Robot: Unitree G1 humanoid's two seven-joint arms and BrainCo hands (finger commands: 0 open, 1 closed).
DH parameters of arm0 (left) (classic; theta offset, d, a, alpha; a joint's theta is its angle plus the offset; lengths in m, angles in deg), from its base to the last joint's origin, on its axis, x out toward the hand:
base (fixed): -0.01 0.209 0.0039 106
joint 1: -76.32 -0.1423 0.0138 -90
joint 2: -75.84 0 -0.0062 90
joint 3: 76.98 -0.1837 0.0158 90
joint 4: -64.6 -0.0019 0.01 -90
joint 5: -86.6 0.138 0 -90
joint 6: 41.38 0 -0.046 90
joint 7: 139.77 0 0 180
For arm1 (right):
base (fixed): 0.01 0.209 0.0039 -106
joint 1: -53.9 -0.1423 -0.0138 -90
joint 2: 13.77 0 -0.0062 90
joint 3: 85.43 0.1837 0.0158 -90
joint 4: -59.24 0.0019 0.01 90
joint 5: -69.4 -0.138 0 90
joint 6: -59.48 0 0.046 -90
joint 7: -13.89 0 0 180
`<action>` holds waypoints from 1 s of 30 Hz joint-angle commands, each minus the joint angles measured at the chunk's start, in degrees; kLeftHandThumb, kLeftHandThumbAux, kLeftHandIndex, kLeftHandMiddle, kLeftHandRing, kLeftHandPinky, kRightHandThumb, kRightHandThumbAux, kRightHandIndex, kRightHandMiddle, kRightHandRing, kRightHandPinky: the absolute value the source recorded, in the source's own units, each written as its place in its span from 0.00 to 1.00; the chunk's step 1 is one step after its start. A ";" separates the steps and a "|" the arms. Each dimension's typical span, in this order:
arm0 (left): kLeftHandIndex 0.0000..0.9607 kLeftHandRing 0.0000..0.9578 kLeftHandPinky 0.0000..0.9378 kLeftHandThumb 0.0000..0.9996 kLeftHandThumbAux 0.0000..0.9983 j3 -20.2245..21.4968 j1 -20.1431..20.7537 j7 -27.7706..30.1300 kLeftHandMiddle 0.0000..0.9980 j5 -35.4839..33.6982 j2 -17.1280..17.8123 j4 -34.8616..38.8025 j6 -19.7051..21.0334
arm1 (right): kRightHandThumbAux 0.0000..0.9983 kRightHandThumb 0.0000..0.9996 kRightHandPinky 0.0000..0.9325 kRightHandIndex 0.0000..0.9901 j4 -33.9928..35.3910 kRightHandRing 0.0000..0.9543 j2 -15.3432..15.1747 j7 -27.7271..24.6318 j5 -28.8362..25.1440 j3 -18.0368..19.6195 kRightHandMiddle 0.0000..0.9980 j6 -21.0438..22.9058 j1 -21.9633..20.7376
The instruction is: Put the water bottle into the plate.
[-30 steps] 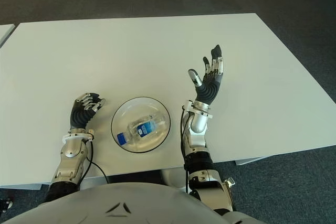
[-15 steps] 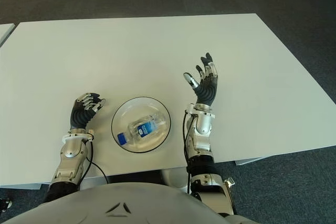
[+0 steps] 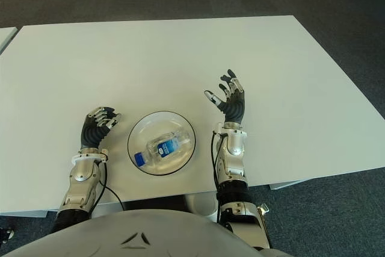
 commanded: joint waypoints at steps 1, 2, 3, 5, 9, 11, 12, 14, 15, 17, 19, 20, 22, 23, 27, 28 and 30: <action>0.45 0.53 0.52 0.70 0.72 -0.35 -0.85 0.69 0.53 -0.36 -0.10 -0.76 0.64 | 0.97 0.25 0.49 0.38 0.87 0.44 0.01 -0.19 0.86 0.30 0.42 2.56 0.81; 0.45 0.54 0.52 0.70 0.72 -0.35 -0.85 0.76 0.53 -0.42 -0.08 -0.78 0.63 | 0.97 0.24 0.49 0.39 0.97 0.45 -0.01 -0.14 1.01 0.31 0.43 2.77 0.89; 0.45 0.54 0.52 0.70 0.72 -0.36 -0.85 0.81 0.53 -0.46 -0.06 -0.80 0.63 | 0.97 0.23 0.49 0.40 1.06 0.45 -0.01 -0.12 1.11 0.33 0.43 2.92 0.94; 0.45 0.54 0.53 0.70 0.72 -0.36 -0.84 1.00 0.53 -0.59 0.00 -0.87 0.63 | 0.98 0.23 0.50 0.40 1.11 0.46 -0.05 -0.07 1.34 0.37 0.43 3.10 1.04; 0.45 0.54 0.53 0.70 0.72 -0.26 -0.66 1.26 0.54 -0.87 0.06 -1.20 0.59 | 0.86 0.45 0.50 0.42 0.73 0.47 -0.26 0.03 2.02 0.50 0.45 3.16 1.25; 0.45 0.54 0.53 0.70 0.72 -0.20 -0.51 1.07 0.54 -0.88 -0.01 -1.39 0.52 | 0.79 0.60 0.51 0.42 0.55 0.48 -0.30 0.03 2.32 0.58 0.46 3.11 1.28; 0.45 0.54 0.52 0.70 0.72 -0.17 -0.44 0.99 0.54 -0.88 -0.04 -1.47 0.49 | 0.77 0.63 0.51 0.42 0.48 0.48 -0.32 0.03 2.44 0.61 0.47 3.09 1.29; 0.45 0.54 0.52 0.70 0.72 -0.25 -0.62 0.76 0.54 -0.64 -0.11 -1.08 0.68 | 0.75 0.66 0.52 0.43 0.19 0.49 -0.34 0.00 2.56 0.70 0.47 2.97 1.25; 0.45 0.54 0.52 0.70 0.72 -0.28 -0.69 0.71 0.54 -0.57 -0.12 -0.96 0.74 | 0.75 0.67 0.52 0.43 0.13 0.49 -0.33 -0.02 2.59 0.74 0.48 2.94 1.24; 0.45 0.54 0.52 0.70 0.72 -0.33 -0.77 0.73 0.54 -0.48 -0.08 -0.82 0.72 | 0.74 0.69 0.52 0.43 -0.29 0.50 -0.38 -0.05 2.78 0.82 0.49 2.72 1.15; 0.45 0.54 0.52 0.70 0.72 -0.37 -0.89 0.65 0.54 -0.35 -0.10 -0.64 0.66 | 0.74 0.69 0.53 0.43 -0.98 0.51 -0.46 -0.04 3.09 0.94 0.50 2.23 1.06; 0.45 0.54 0.52 0.70 0.72 -0.43 -0.98 0.55 0.54 -0.25 -0.16 -0.49 0.66 | 0.74 0.70 0.53 0.43 -1.29 0.51 -0.52 -0.06 3.21 1.02 0.51 1.97 1.04; 0.45 0.54 0.53 0.70 0.72 -0.52 -1.13 0.29 0.54 0.05 -0.27 -0.15 0.78 | 0.73 0.70 0.54 0.43 -1.96 0.52 -0.70 0.07 3.74 1.10 0.52 1.46 1.09; 0.45 0.54 0.53 0.70 0.72 -0.56 -1.20 0.33 0.54 0.10 -0.24 -0.03 0.86 | 0.73 0.70 0.54 0.43 -2.33 0.53 -0.84 0.21 4.17 1.08 0.52 1.29 1.14; 0.45 0.54 0.52 0.70 0.72 -0.61 -1.30 0.60 0.54 0.02 -0.15 0.20 1.02 | 0.73 0.70 0.56 0.43 -3.72 0.55 -1.13 0.73 5.54 1.12 0.53 0.68 1.14; 0.45 0.54 0.52 0.70 0.72 -0.57 -1.25 0.55 0.54 0.00 -0.14 0.08 0.95 | 0.73 0.70 0.56 0.44 -4.53 0.55 -1.34 1.22 6.38 1.08 0.53 0.37 1.10; 0.45 0.54 0.52 0.70 0.72 -0.51 -1.16 0.47 0.54 0.00 -0.12 -0.08 0.85 | 0.73 0.71 0.57 0.44 -5.58 0.55 -1.56 1.82 7.36 1.07 0.54 -0.10 0.99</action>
